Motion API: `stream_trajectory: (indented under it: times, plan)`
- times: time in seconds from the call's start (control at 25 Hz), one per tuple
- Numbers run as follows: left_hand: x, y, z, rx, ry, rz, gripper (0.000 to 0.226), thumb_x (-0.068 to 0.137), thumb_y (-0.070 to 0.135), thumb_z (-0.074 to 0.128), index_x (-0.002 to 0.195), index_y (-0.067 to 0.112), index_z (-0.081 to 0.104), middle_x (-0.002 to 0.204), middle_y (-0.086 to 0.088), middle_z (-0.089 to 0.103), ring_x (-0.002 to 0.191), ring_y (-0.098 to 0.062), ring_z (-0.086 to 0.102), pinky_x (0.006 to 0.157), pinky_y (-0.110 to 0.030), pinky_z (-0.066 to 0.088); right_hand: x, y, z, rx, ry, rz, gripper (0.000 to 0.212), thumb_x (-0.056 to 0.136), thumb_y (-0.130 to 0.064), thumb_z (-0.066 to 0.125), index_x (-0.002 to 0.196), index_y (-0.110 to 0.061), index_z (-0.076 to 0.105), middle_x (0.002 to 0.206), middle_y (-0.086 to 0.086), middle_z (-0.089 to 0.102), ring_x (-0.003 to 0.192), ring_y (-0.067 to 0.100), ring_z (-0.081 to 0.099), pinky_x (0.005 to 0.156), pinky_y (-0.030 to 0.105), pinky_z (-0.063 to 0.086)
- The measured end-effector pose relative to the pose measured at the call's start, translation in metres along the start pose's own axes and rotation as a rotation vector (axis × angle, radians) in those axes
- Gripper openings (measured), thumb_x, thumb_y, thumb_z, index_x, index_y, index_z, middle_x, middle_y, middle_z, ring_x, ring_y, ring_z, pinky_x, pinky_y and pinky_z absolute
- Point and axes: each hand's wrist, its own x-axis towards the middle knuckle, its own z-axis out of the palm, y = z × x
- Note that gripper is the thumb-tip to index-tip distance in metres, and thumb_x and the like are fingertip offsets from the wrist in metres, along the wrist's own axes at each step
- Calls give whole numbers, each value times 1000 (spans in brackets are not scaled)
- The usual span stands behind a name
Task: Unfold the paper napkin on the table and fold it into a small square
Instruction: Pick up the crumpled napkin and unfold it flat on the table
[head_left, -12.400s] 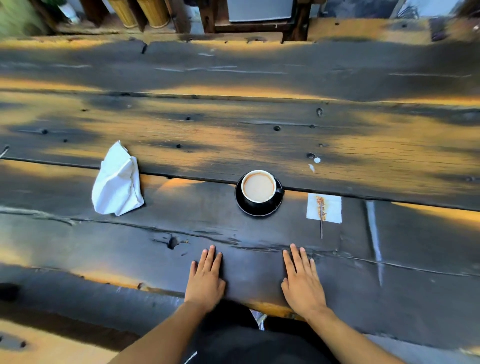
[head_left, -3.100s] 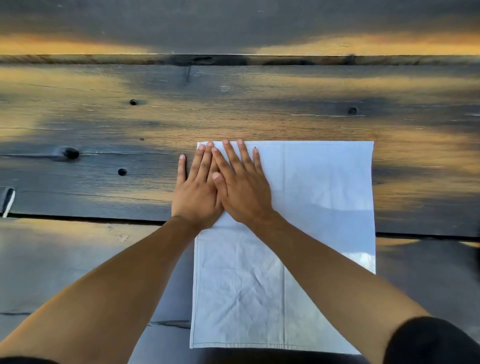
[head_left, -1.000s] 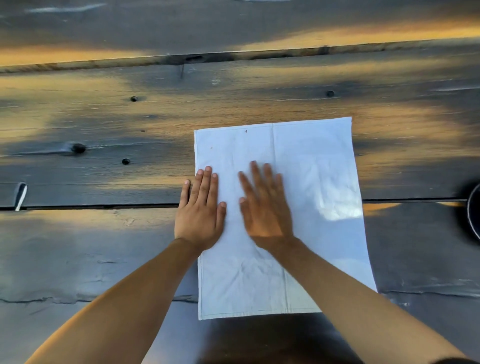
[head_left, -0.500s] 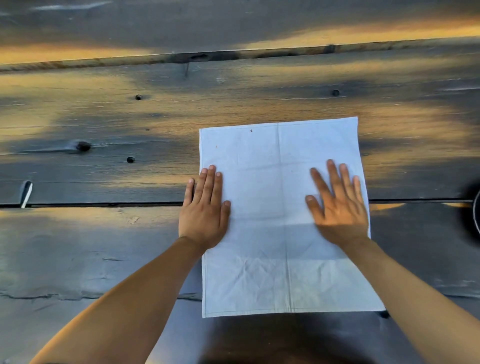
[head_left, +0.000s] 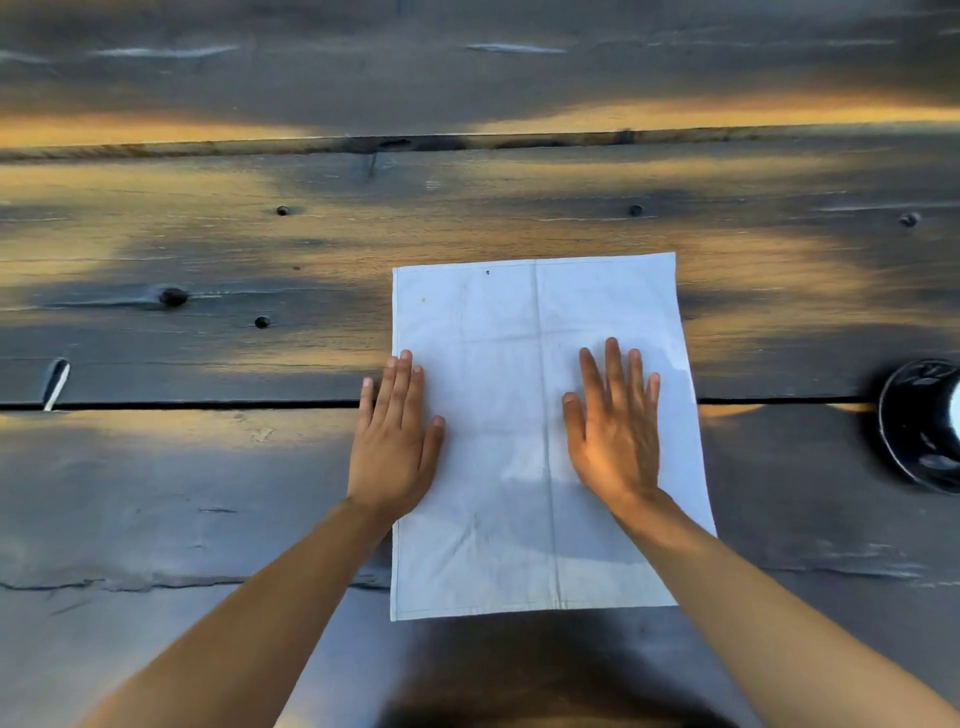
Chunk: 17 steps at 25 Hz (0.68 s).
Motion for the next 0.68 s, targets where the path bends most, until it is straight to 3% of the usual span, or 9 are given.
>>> stream_trajectory:
  times: [0.16, 0.28, 0.48, 0.68]
  plan:
    - [-70, 10, 16, 62, -22, 98, 63, 105, 36, 25, 157, 2, 18, 168, -14, 11, 156, -28, 7, 125, -54, 15, -57, -82, 22, 24, -94, -274, 55, 104, -39, 33, 157, -22, 29, 168, 8, 15, 155, 33, 8, 123, 58, 13]
    - [-94, 8, 29, 144, -78, 34, 62, 106, 37, 16, 158, 3, 17, 168, -14, 9, 156, -28, 6, 123, -55, 19, -88, -107, 46, -53, -194, -370, 58, 105, -42, 29, 160, -25, 18, 169, 6, 5, 156, 31, -1, 122, 58, 15]
    - [-96, 9, 32, 216, -108, -7, 66, 104, 42, 17, 159, 7, 7, 169, -11, 0, 157, -26, -2, 125, -54, 13, -89, -83, 50, -134, -194, -394, 62, 104, -52, 25, 160, -30, 10, 170, 4, -3, 156, 27, -6, 123, 56, 12]
    - [-97, 9, 31, 211, -113, -10, 67, 103, 41, 18, 160, 9, 4, 169, -9, -5, 156, -24, -5, 125, -54, 13, -90, 13, 24, -130, -35, -232, 60, 102, -49, 37, 158, -29, 24, 168, 5, 13, 156, 28, 7, 122, 57, 17]
